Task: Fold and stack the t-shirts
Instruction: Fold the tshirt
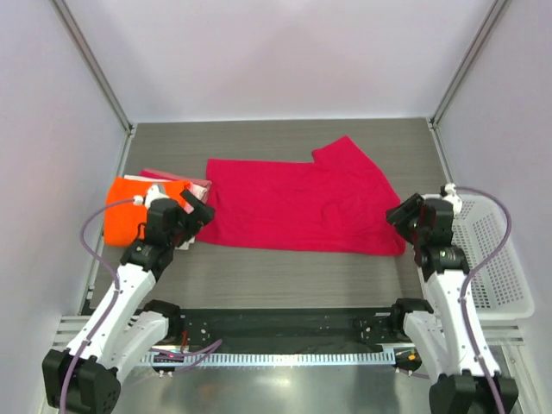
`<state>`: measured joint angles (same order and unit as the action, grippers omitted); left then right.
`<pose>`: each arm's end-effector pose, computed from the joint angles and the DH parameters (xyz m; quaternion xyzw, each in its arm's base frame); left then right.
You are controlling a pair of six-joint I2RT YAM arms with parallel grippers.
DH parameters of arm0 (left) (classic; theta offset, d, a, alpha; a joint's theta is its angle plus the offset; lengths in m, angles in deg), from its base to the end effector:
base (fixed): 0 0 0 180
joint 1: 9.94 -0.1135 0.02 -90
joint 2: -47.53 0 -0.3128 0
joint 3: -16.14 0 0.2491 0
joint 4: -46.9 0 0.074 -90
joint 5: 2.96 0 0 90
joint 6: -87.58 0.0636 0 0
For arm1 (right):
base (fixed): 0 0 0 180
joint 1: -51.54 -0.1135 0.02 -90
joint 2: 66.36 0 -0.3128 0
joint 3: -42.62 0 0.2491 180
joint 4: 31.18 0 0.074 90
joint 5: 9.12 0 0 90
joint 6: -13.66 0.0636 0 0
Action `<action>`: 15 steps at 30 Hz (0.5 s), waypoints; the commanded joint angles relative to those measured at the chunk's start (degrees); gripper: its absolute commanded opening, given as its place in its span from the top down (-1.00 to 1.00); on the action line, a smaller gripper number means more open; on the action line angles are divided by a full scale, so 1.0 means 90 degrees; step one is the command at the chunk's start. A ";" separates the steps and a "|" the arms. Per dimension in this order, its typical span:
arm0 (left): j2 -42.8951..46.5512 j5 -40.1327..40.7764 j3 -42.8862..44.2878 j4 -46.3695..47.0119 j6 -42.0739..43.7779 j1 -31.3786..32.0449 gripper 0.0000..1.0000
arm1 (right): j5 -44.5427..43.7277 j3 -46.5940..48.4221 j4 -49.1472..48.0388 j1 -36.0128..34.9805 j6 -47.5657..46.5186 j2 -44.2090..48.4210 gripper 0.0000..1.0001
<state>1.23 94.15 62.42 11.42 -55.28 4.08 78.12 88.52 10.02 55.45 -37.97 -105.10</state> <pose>0.1616 -0.0322 0.2599 -0.3218 0.8274 -0.2058 0.4117 0.1366 -0.0124 0.2633 0.3289 0.8194 0.1186 0.4543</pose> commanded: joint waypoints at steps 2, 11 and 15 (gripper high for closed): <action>-0.0566 -0.0262 0.1325 -0.0088 0.0842 0.0024 -0.99 | 0.0522 0.1417 -0.0392 0.0016 -0.0738 -0.1464 -0.17; -0.4197 0.0196 0.3563 0.0684 0.1420 -0.0044 -0.99 | 0.0825 0.3653 -0.1242 0.0006 -0.1031 -0.4537 -0.15; -0.5809 0.0157 0.4793 0.0714 0.1391 -0.0268 -0.98 | 0.0669 0.4843 -0.1369 -0.0091 -0.1099 -0.6002 -0.17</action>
<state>-45.11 94.54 99.75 15.58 -44.36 3.30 84.24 125.83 0.69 55.23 -46.14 -152.38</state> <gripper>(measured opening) 0.991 0.580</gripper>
